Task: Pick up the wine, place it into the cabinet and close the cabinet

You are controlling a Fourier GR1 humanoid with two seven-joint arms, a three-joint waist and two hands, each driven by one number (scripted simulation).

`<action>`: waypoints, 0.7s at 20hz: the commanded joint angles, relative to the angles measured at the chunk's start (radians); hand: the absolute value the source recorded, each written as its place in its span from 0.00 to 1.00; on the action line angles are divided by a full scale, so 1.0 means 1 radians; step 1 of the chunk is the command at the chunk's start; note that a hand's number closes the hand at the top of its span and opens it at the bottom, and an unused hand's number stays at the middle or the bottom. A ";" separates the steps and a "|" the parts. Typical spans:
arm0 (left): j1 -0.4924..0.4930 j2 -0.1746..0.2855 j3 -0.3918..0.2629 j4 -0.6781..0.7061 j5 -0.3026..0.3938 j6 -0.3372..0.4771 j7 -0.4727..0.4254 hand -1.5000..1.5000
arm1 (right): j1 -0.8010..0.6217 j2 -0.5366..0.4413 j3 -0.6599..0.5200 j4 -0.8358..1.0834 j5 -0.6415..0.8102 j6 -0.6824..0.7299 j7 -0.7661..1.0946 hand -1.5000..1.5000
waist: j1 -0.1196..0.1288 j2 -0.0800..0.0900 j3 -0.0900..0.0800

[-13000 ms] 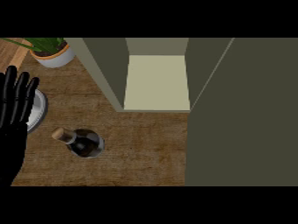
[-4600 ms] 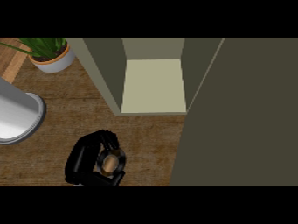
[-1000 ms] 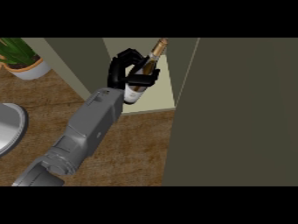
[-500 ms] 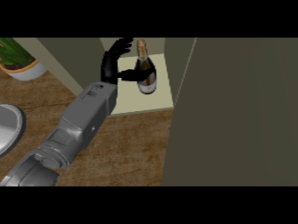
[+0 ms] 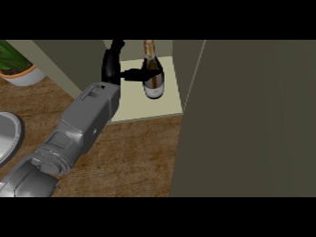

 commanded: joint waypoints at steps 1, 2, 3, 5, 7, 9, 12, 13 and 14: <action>-0.024 0.023 0.012 -0.019 0.008 -0.091 -0.011 0.00 | 0.044 -0.021 0.011 -0.112 -0.041 0.013 0.025 0.00 | 0.004 -0.004 0.000; -0.036 0.017 0.024 -0.027 0.019 -0.106 -0.006 0.00 | 0.038 -0.018 0.000 -0.131 -0.048 0.006 0.051 0.00 | 0.014 -0.006 0.000; -0.003 0.018 0.034 -0.028 0.027 -0.114 -0.048 0.00 | 0.052 -0.029 0.009 -0.136 -0.035 0.009 0.042 0.00 | 0.000 -0.002 -0.001; 0.013 0.006 0.066 -0.050 0.058 -0.170 -0.080 1.00 | 0.052 -0.026 0.003 -0.130 -0.035 0.002 0.046 0.00 | 0.014 -0.004 -0.002; -0.054 -0.005 0.083 -0.064 0.073 -0.183 -0.039 1.00 | 0.064 -0.023 0.031 -0.140 -0.017 -0.003 0.049 0.00 | 0.023 -0.016 -0.001; -0.023 -0.012 0.082 -0.078 0.072 -0.256 -0.085 1.00 | 0.075 -0.038 0.002 -0.164 -0.042 0.000 0.055 0.00 | 0.032 -0.016 0.000; -0.012 -0.022 0.095 -0.079 0.082 -0.327 -0.107 1.00 | 0.057 -0.029 -0.018 -0.128 -0.054 0.004 0.043 0.00 | 0.049 -0.014 0.001; -0.050 -0.028 0.100 -0.077 0.087 -0.329 -0.058 1.00 | 0.090 -0.063 -0.028 -0.168 -0.050 0.006 0.065 0.00 | 0.045 -0.021 0.001; -0.036 -0.025 0.094 -0.077 0.076 -0.334 -0.088 0.00 | 0.113 -0.053 -0.016 -0.134 -0.058 0.017 0.006 0.00 | 0.051 -0.023 0.003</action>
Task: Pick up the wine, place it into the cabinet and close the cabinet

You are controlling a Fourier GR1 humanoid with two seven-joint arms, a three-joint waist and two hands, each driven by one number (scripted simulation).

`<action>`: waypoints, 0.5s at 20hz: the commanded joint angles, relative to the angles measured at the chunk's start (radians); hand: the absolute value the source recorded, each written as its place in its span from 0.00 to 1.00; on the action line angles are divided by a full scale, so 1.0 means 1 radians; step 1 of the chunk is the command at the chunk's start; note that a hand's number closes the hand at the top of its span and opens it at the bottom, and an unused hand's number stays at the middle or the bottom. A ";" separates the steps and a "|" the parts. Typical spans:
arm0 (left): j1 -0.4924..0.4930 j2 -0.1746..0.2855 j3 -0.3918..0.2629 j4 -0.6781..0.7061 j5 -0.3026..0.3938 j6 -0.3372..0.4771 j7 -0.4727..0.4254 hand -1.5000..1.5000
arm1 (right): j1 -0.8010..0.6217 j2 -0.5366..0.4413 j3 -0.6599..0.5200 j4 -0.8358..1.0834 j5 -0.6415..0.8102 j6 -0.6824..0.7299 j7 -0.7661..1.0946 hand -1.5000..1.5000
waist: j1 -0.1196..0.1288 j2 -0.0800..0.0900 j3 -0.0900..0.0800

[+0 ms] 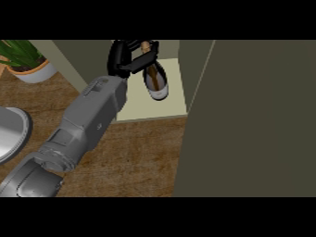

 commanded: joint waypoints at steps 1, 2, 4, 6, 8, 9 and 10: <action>-0.008 -0.041 0.003 -0.005 -0.001 -0.047 -0.014 0.00 | 0.035 -0.039 -0.041 -0.195 -0.051 -0.003 0.099 0.00 | 0.020 -0.006 0.000; -0.036 -0.021 0.014 -0.007 0.005 -0.040 0.001 0.00 | 0.075 -0.033 0.024 -0.183 -0.016 -0.003 0.059 0.00 | 0.009 -0.010 0.000; -0.056 -0.040 0.015 -0.012 0.008 -0.053 0.051 0.00 | 0.086 -0.042 0.006 -0.215 -0.009 -0.024 0.085 0.00 | 0.028 -0.018 0.000; -0.046 -0.046 0.013 -0.021 0.003 -0.049 0.032 0.00 | 0.087 -0.048 -0.023 -0.196 -0.033 -0.017 0.072 0.00 | 0.040 -0.017 0.001; -0.037 -0.052 0.014 -0.032 0.009 -0.064 0.044 0.00 | 0.106 -0.064 -0.038 -0.235 -0.040 -0.020 0.090 0.00 | 0.047 -0.022 0.001; -0.031 -0.052 0.007 -0.046 0.030 -0.040 0.045 0.00 | 0.092 -0.060 -0.029 -0.203 -0.029 -0.010 0.078 0.00 | 0.042 -0.023 0.001; -0.025 -0.052 0.008 -0.050 0.009 -0.084 0.047 0.00 | 0.099 -0.038 -0.006 -0.195 -0.016 -0.030 0.080 0.00 | 0.058 -0.024 0.001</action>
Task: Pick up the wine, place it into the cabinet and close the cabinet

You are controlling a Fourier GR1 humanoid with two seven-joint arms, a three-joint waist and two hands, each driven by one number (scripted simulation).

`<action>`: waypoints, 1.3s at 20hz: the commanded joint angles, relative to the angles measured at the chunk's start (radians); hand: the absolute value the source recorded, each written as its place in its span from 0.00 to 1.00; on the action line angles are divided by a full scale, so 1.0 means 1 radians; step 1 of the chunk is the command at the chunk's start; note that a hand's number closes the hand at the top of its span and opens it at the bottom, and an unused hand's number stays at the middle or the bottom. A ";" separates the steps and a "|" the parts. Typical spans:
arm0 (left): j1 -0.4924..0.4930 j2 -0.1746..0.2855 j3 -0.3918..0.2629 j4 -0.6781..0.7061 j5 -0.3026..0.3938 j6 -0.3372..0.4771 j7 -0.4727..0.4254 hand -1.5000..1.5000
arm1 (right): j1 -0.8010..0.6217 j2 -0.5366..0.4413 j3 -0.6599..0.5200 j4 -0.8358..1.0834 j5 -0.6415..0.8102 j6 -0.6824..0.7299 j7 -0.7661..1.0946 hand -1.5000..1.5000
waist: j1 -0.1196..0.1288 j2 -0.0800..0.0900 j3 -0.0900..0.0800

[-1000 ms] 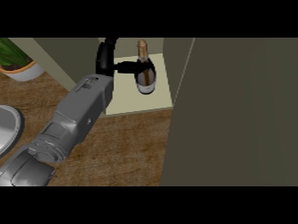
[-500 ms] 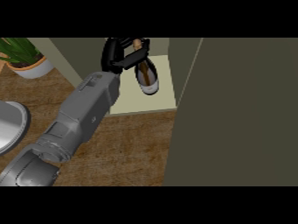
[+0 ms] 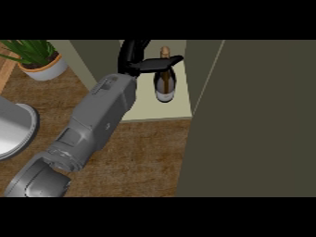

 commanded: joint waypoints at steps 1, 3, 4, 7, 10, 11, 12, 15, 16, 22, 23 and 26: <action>0.011 -0.011 -0.006 -0.015 -0.010 -0.013 0.008 0.00 | 0.092 -0.029 -0.007 -0.189 -0.052 -0.001 0.051 0.00 | 0.014 -0.004 0.001; 0.083 -0.011 -0.035 -0.061 0.013 -0.032 -0.008 0.00 | 0.062 -0.032 -0.031 -0.199 -0.053 -0.009 0.090 0.00 | 0.032 -0.013 0.000; 0.048 -0.011 -0.056 -0.079 0.045 -0.006 0.044 0.00 | 0.065 -0.012 0.007 -0.163 -0.033 -0.004 0.057 0.00 | 0.010 -0.013 0.001; 0.103 -0.011 -0.067 -0.130 0.030 -0.064 0.026 0.00 | 0.115 -0.042 0.000 -0.220 -0.021 -0.018 0.065 0.00 | 0.031 -0.021 0.000; 0.181 -0.012 -0.096 -0.195 0.086 -0.095 0.033 0.00 | 0.078 -0.021 0.000 -0.204 0.001 -0.042 0.089 0.00 | 0.030 -0.020 0.000; 0.202 -0.012 -0.111 -0.242 0.090 -0.121 0.049 0.00 | 0.075 -0.025 -0.011 -0.185 -0.012 -0.039 0.090 0.00 | 0.048 -0.024 0.000; 0.208 -0.012 -0.119 -0.248 0.093 -0.113 0.047 0.00 | 0.103 -0.047 -0.020 -0.221 -0.029 -0.027 0.080 0.00 | 0.036 -0.021 0.000; 0.270 -0.012 -0.173 -0.369 0.142 -0.098 0.104 0.00 | 0.085 -0.020 0.025 -0.167 0.004 -0.039 0.067 0.00 | 0.049 -0.027 0.000; 0.323 -0.012 -0.178 -0.377 0.116 -0.118 0.076 0.00 | 0.133 -0.065 -0.014 -0.231 -0.011 -0.043 0.084 0.00 | 0.052 -0.029 0.000; 0.490 -0.012 -0.261 -0.569 0.145 -0.064 0.111 0.00 | 0.120 -0.057 0.001 -0.244 0.001 -0.059 0.085 0.00 | 0.060 -0.027 0.000; 0.547 -0.012 -0.308 -0.628 0.151 -0.049 0.100 0.00 | 0.105 -0.068 -0.026 -0.220 -0.025 -0.044 0.082 0.00 | 0.065 -0.026 0.001; 0.647 -0.012 -0.335 -0.726 0.114 -0.039 0.124 0.00 | 0.096 -0.058 -0.015 -0.211 -0.007 -0.064 0.096 0.00 | 0.075 -0.022 0.000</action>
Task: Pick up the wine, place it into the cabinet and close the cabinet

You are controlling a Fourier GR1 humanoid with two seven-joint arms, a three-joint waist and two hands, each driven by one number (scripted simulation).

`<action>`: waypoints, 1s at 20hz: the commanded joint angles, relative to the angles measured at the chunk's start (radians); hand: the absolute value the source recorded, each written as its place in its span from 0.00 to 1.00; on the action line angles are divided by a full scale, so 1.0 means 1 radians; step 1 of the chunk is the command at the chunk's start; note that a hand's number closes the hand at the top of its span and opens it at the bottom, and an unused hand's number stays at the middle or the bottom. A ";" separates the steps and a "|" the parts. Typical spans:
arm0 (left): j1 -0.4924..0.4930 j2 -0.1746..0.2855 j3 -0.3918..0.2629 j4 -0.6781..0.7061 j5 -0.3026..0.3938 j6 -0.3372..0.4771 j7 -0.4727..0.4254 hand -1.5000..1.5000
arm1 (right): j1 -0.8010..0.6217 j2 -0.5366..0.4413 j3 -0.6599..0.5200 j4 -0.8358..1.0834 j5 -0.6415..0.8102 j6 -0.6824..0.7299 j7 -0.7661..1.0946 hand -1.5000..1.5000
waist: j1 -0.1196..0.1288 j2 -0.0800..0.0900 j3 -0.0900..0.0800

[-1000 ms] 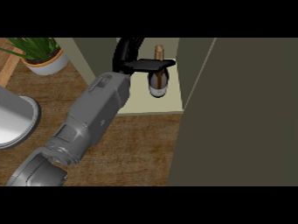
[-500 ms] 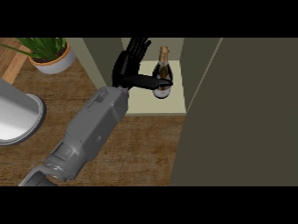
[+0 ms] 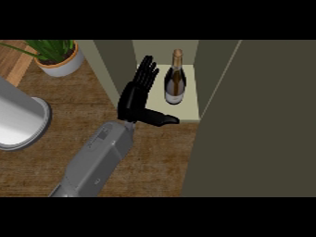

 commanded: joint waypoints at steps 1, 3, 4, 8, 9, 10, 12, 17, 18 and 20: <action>0.130 -0.001 -0.065 -0.180 -0.006 0.029 0.060 0.00 | 0.058 -0.027 0.020 -0.209 -0.006 -0.010 0.081 0.00 | 0.008 -0.001 0.000; 0.183 0.043 -0.062 -0.277 -0.013 0.056 0.089 0.00 | 0.072 -0.029 -0.009 -0.197 -0.044 0.000 0.051 0.00 | 0.009 0.001 0.001; 0.232 0.051 -0.083 -0.292 -0.026 0.048 0.076 0.00 | 0.073 -0.054 -0.030 -0.236 -0.034 0.000 0.074 0.00 | 0.005 0.003 0.001; 0.353 0.049 -0.117 -0.470 -0.026 0.101 0.110 0.00 | 0.099 -0.062 -0.015 -0.209 -0.031 0.002 0.054 0.00 | -0.001 0.003 0.001; 0.416 0.090 -0.117 -0.476 -0.011 0.034 0.089 0.00 | 0.062 -0.049 -0.005 -0.229 0.006 -0.022 0.089 0.00 | 0.003 0.006 -0.001; 0.410 0.122 -0.087 -0.525 0.008 0.035 0.120 0.00 | 0.109 -0.069 0.026 -0.226 0.035 -0.013 0.045 0.00 | -0.008 0.005 0.000; 0.509 0.098 -0.135 -0.598 -0.008 0.049 0.094 0.00 | 0.066 -0.074 0.017 -0.216 0.038 -0.016 0.084 0.00 | -0.001 0.008 -0.001; 0.634 0.158 -0.136 -0.662 0.001 -0.022 0.059 0.00 | 0.011 -0.100 0.021 -0.190 -0.019 0.062 0.097 0.00 | 0.000 0.014 -0.001; 0.616 0.178 -0.105 -0.673 0.016 -0.025 0.080 0.00 | 0.074 -0.136 0.018 -0.243 -0.002 0.059 0.082 0.00 | -0.015 0.011 0.000; 0.653 0.216 -0.080 -0.686 0.018 -0.048 0.054 0.00 | 0.061 -0.129 0.032 -0.241 -0.044 0.083 0.064 0.00 | -0.010 0.011 0.000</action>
